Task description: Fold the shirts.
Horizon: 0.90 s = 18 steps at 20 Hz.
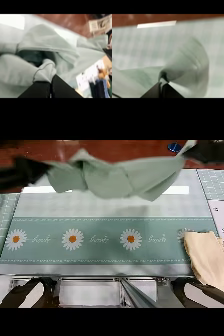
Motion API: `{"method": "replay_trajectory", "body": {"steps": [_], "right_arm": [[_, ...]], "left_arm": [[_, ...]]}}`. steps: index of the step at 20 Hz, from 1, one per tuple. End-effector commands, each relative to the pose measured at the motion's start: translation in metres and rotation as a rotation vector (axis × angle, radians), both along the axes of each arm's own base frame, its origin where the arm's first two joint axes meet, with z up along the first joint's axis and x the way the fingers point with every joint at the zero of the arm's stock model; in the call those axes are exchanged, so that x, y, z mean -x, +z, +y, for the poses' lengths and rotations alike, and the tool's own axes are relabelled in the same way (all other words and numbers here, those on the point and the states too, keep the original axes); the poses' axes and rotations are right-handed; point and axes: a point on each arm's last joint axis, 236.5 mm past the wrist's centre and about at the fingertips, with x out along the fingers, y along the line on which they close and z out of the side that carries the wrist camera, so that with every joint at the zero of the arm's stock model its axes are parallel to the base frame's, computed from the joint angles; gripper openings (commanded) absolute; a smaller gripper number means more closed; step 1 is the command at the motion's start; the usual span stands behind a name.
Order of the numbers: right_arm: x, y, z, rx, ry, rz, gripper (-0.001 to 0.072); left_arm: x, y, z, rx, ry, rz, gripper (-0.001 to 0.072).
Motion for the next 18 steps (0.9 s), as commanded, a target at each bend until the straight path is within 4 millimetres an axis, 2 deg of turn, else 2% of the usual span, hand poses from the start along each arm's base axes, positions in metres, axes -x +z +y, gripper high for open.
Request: {"method": "replay_trajectory", "body": {"steps": [1, 3, 4, 7, 9, 11, 14, 16, 18], "right_arm": [[0.065, 0.121, -0.032, 0.131, -0.14, -0.282, 0.0018], [0.107, 0.156, -0.044, 0.206, -0.206, -0.371, 0.0018], [0.126, 0.165, -0.049, 0.238, -0.246, -0.395, 0.0018], [0.177, 0.182, -0.061, 0.324, -0.36, -0.438, 0.0018], [0.203, 0.186, -0.061, 0.349, -0.393, -0.447, 0.0018], [0.226, 0.182, -0.055, 0.363, -0.397, -0.434, 0.0018], [0.252, 0.171, -0.043, 0.361, -0.376, -0.402, 0.0018], [0.259, 0.145, -0.035, 0.348, -0.332, -0.321, 0.0018], [0.258, 0.107, -0.03, 0.322, -0.289, -0.209, 0.0018]], "left_arm": [[0.041, 0.115, 0.035, -0.07, 0.138, -0.29, 0.0017], [0.065, 0.148, 0.052, -0.158, 0.217, -0.384, 0.0017], [0.074, 0.154, 0.061, -0.214, 0.263, -0.395, 0.0017], [0.097, 0.146, 0.086, -0.402, 0.39, -0.354, 0.0017], [0.11, 0.134, 0.09, -0.496, 0.42, -0.315, 0.0017], [0.124, 0.117, 0.093, -0.594, 0.431, -0.259, 0.0017], [0.148, 0.102, 0.097, -0.719, 0.433, -0.221, 0.0017], [0.159, 0.085, 0.094, -0.765, 0.385, -0.183, 0.0017], [0.159, 0.053, 0.087, -0.783, 0.307, -0.108, 0.0017]]}}
